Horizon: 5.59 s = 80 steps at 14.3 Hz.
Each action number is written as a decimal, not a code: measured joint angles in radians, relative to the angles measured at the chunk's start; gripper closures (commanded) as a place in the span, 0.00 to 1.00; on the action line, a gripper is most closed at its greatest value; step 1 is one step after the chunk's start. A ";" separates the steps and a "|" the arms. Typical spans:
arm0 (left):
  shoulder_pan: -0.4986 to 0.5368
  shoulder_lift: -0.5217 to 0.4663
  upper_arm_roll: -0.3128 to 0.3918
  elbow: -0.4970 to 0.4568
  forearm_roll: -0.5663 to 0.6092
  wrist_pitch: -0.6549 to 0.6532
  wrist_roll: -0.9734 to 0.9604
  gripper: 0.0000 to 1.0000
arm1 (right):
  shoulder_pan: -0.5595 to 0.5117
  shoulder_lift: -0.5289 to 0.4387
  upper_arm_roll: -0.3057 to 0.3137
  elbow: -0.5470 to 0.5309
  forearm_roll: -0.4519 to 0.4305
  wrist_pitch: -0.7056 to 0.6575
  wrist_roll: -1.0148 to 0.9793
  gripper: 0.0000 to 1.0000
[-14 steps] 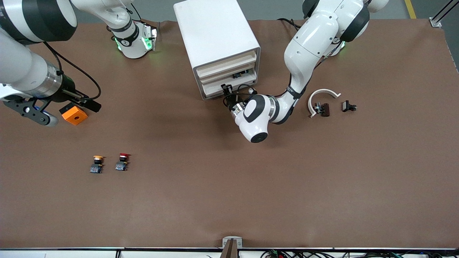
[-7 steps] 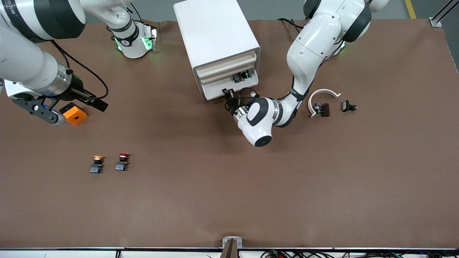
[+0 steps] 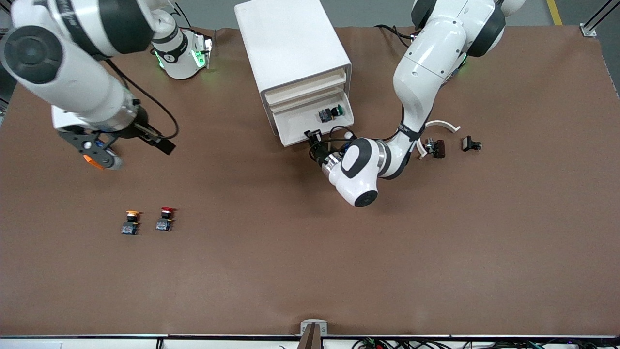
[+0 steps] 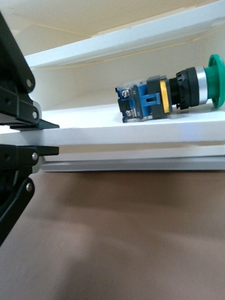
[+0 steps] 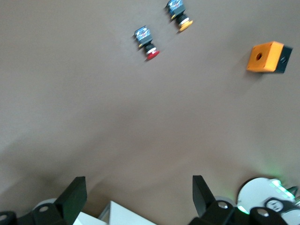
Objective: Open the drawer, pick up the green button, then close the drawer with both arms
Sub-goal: 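Pull the drawer open with the left gripper while the right gripper approaches, then release the handle with the left gripper while the right gripper reaches the drawer, then lower the right gripper onto the green button while the left gripper withdraws, then close the right gripper on the green push button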
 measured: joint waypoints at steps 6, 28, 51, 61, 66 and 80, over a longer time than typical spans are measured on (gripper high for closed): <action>0.024 0.000 0.013 0.022 0.000 0.007 0.081 0.30 | 0.113 0.058 0.000 0.001 0.000 0.052 0.212 0.00; 0.036 -0.299 0.199 0.174 0.730 0.013 0.900 0.00 | 0.457 0.301 0.002 0.084 0.049 0.269 0.944 0.00; 0.270 -0.623 0.213 0.063 0.898 -0.116 1.762 0.00 | 0.581 0.543 0.003 0.146 0.177 0.457 1.084 0.00; 0.315 -0.869 0.212 -0.295 0.898 0.068 1.896 0.00 | 0.581 0.551 0.001 0.147 0.177 0.466 1.063 0.00; 0.314 -0.897 0.212 -0.316 0.898 0.068 1.961 0.00 | 0.581 0.554 0.001 0.147 0.177 0.466 1.040 0.00; 0.303 -0.876 0.208 -0.337 0.898 0.076 1.962 0.00 | 0.594 0.575 0.001 0.152 0.177 0.498 1.037 1.00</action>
